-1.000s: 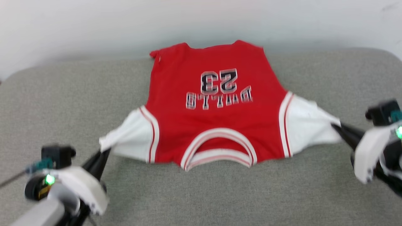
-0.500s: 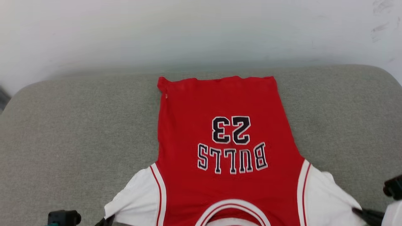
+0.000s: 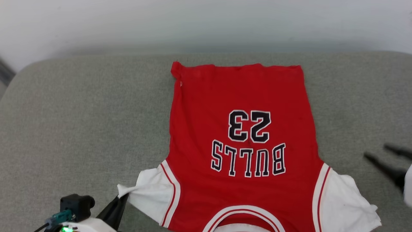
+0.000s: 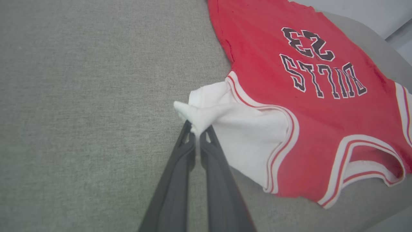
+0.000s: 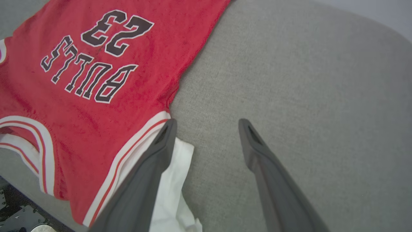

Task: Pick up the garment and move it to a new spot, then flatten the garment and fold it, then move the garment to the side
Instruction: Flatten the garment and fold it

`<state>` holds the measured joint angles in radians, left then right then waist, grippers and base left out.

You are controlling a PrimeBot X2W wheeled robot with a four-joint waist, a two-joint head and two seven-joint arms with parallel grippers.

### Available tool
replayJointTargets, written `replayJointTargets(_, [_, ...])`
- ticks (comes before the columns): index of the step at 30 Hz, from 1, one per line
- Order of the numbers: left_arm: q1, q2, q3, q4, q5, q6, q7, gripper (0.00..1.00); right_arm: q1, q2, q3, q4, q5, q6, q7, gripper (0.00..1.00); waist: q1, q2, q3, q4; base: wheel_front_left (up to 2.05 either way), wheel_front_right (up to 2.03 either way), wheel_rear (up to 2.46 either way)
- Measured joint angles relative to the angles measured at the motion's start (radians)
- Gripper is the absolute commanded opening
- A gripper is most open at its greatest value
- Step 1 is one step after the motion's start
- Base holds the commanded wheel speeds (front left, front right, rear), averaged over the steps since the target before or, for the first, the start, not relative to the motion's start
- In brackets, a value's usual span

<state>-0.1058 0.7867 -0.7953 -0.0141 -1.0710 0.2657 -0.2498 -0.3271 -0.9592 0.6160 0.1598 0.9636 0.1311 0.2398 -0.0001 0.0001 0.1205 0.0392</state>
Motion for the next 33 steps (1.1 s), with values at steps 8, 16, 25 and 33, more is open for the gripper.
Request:
replayJointTargets(8, [-0.111,-0.034,0.023,-0.058,0.112,0.035,-0.008,0.0,-0.344,0.036,-0.176,-0.052,-0.141,0.0,0.194,1.0,0.0002,0.0,0.147,0.046,0.0,0.0,0.0])
replayJointTargets(16, [-0.215,-0.076,0.022,-0.109,0.202,0.043,-0.009,0.0,-0.698,0.102,-0.121,0.066,-0.159,0.0,0.605,1.0,0.0003,0.0,0.305,0.111,0.0,0.0,0.0])
replayJointTargets(25, [-0.292,-0.138,0.021,-0.142,0.277,0.034,-0.01,0.0,-0.966,0.223,-0.179,0.277,-0.297,0.0,0.943,1.0,0.0004,0.0,0.484,0.208,0.0,0.0,0.0])
replayJointTargets(33, [-0.305,-0.165,0.04,-0.159,0.312,0.033,-0.013,0.0,-0.951,0.264,-0.202,0.305,-0.378,0.0,0.965,1.0,0.0001,0.0,0.579,0.261,0.0,0.0,0.0])
